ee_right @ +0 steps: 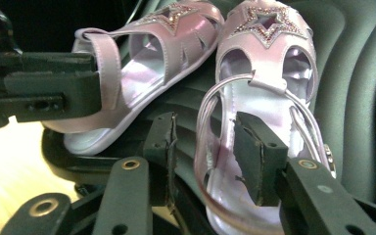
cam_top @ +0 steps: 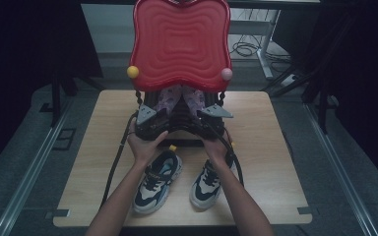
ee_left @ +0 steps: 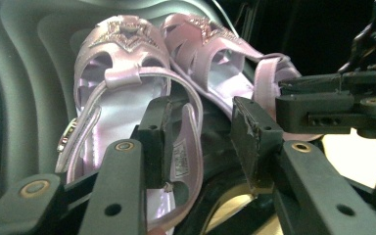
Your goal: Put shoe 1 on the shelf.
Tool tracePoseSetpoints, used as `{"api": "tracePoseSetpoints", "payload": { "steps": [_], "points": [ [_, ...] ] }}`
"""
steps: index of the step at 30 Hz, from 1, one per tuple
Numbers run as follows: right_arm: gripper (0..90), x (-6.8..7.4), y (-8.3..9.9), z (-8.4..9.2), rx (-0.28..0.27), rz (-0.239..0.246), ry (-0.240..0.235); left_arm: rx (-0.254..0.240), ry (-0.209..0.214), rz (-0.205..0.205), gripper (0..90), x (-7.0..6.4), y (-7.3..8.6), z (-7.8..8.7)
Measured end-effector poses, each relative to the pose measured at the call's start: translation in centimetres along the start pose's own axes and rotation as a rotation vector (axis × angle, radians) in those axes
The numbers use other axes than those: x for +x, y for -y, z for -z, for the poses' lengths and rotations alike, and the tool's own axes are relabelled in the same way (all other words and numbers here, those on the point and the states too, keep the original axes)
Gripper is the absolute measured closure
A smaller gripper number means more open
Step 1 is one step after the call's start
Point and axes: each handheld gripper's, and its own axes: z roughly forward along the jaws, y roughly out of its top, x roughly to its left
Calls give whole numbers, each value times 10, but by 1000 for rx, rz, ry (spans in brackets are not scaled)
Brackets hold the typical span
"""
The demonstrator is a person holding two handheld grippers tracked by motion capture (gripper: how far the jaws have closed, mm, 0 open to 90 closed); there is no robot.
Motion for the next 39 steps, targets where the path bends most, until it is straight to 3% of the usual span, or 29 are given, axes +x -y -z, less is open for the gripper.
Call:
{"api": "tracePoseSetpoints", "payload": {
  "steps": [7, 12, 17, 20, 30, 34, 39],
  "points": [
    [567, 0, 1, 13, -15, -14, -40, 3, 24, 26, 570, 2, -2, 13],
    [552, -1, 3, 28, -26, -19, -72, 15, 67, 64, 558, 3, 1, 28],
    [548, 0, 8, 38, -32, -16, -93, 20, 76, 70, 556, 2, 4, 39],
    [541, 1, 13, 46, -36, -26, -129, 26, 82, 68, 555, 0, 7, 50],
    [531, 6, 28, 68, -24, 7, -198, 61, 119, 91, 561, -4, 17, 72],
    [526, 3, 37, 79, -15, 25, -219, 84, 132, 92, 566, -6, 25, 84],
    [524, -1, 47, 89, -17, 15, -231, 102, 139, 104, 568, -7, 32, 93]
  ]
}}
